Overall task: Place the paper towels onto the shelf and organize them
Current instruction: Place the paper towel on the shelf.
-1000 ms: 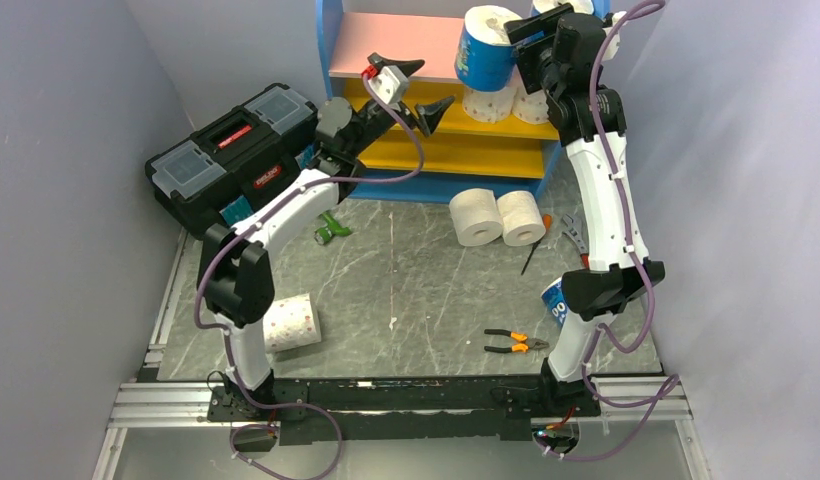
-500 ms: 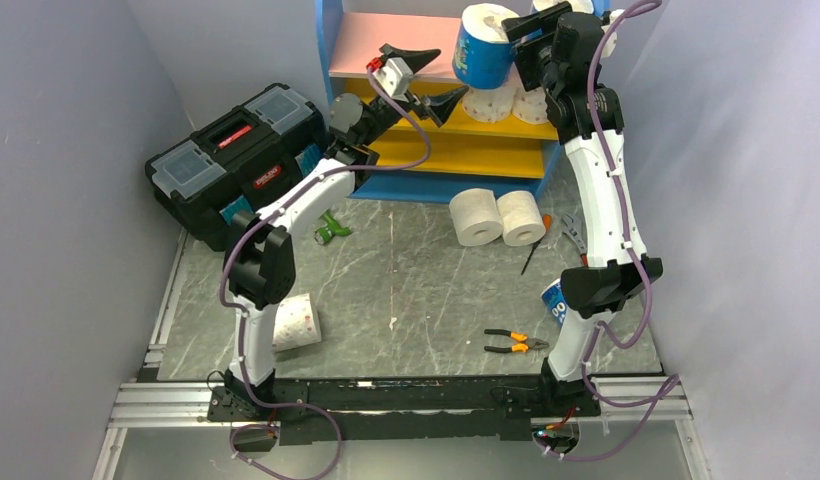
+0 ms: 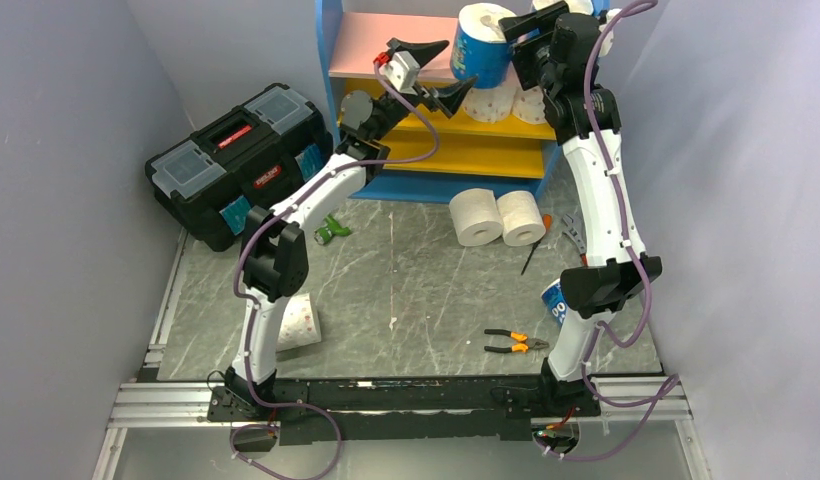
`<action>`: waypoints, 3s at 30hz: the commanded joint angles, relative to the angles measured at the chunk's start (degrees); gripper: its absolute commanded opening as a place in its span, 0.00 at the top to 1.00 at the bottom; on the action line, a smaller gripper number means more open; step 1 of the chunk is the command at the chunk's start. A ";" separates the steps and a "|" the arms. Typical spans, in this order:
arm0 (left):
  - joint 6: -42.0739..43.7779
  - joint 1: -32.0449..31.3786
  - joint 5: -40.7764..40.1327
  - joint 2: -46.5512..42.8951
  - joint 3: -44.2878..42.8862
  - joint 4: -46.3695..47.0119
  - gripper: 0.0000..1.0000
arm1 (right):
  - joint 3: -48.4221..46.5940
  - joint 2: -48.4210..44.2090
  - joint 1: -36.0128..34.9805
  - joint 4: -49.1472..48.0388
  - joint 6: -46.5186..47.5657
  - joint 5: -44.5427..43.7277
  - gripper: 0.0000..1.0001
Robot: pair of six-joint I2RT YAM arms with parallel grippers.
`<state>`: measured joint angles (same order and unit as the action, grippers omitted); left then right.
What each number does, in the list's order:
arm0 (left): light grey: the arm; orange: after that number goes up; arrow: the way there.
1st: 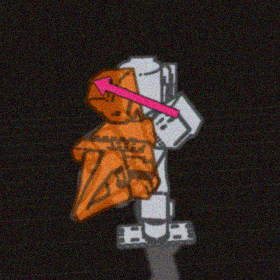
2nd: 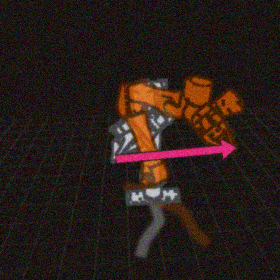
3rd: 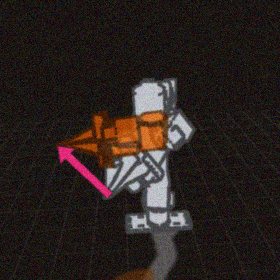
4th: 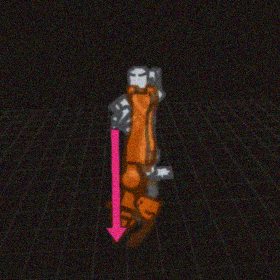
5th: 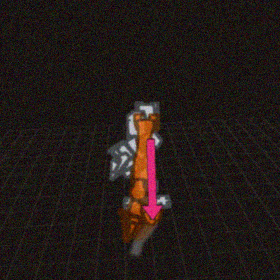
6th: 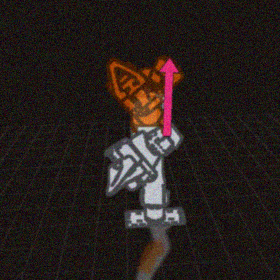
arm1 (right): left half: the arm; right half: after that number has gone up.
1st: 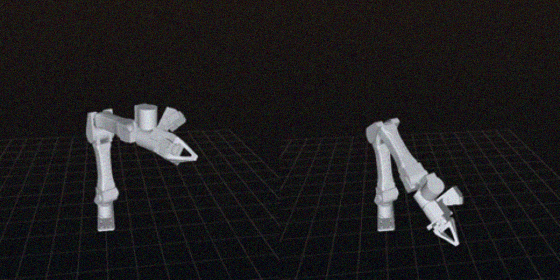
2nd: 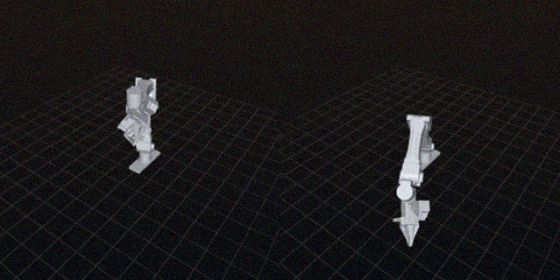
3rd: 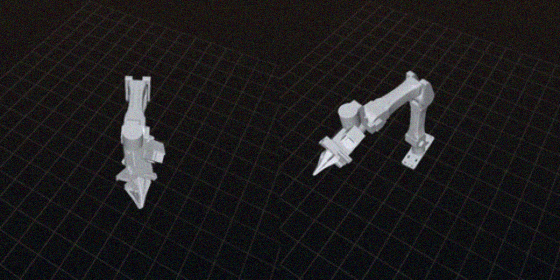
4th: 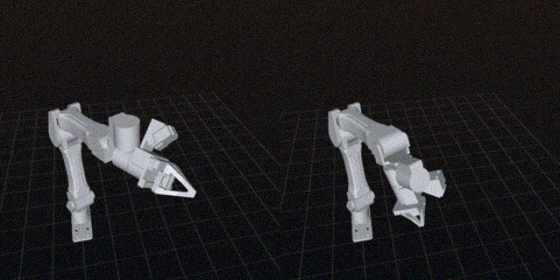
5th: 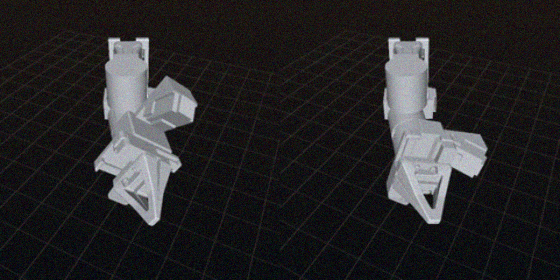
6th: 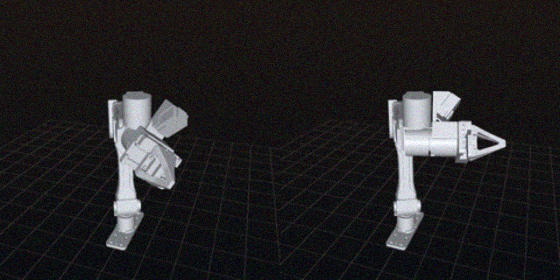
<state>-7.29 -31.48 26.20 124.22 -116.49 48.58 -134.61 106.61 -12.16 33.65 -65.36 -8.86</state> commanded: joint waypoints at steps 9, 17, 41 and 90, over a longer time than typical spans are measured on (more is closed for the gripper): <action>2.35 -1.55 -4.04 2.35 -4.08 0.44 0.04 | 2.18 0.95 -1.79 4.95 2.56 2.18 0.26; 2.28 -1.42 -5.78 2.68 -4.32 0.51 0.07 | 3.40 -0.51 -2.13 4.24 2.92 2.36 0.22; 1.84 -1.43 -9.23 2.73 -4.84 0.30 0.11 | 8.20 -10.79 -2.09 2.52 5.63 -3.41 0.00; -7.62 -3.18 -18.96 -53.77 56.51 -23.13 0.01 | 53.27 -40.12 -24.54 -31.89 59.79 -35.60 0.00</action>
<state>-10.44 -33.74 12.49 76.27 -65.93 38.81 -79.85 65.39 -31.03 6.50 -16.32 -27.97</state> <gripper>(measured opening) 0.994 0.994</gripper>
